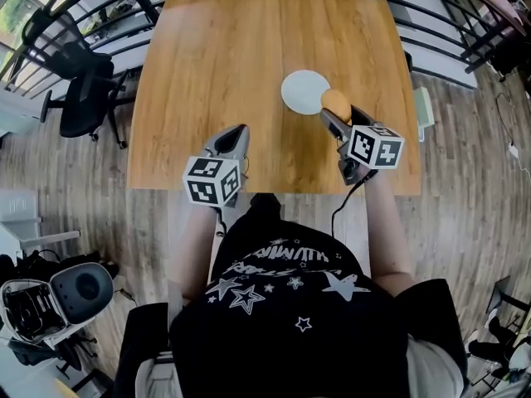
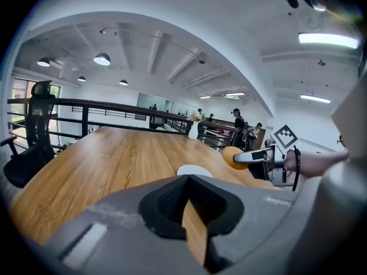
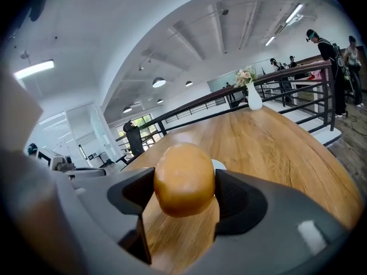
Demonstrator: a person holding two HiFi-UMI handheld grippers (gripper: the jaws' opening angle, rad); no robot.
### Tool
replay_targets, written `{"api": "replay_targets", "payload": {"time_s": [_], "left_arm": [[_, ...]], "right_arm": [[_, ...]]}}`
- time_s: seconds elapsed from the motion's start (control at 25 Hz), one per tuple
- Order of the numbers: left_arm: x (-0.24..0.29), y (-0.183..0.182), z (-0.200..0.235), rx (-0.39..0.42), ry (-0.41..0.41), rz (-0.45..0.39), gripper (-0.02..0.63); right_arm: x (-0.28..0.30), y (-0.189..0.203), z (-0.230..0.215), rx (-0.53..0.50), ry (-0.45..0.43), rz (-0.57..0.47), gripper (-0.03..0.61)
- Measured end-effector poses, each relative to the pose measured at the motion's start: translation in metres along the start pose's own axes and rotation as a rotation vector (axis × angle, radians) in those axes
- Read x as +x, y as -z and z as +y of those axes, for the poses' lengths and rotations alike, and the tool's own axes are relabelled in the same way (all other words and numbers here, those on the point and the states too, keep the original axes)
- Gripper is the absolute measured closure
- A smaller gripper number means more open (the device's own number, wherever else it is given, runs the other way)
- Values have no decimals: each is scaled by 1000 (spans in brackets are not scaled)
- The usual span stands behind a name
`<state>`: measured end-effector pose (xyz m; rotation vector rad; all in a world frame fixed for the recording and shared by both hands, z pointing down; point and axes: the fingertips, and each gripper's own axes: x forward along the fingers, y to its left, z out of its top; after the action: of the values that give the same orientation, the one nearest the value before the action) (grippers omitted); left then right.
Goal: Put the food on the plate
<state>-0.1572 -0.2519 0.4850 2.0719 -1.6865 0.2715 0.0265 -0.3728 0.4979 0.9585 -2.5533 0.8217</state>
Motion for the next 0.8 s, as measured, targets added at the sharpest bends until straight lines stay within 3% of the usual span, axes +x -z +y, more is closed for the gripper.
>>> {"api": "replay_targets", "payload": {"time_s": [0.8], "left_arm": [[84, -45, 76, -15, 67, 42, 612]], "right_arm": [[110, -7, -22, -75, 107, 144, 245]]}}
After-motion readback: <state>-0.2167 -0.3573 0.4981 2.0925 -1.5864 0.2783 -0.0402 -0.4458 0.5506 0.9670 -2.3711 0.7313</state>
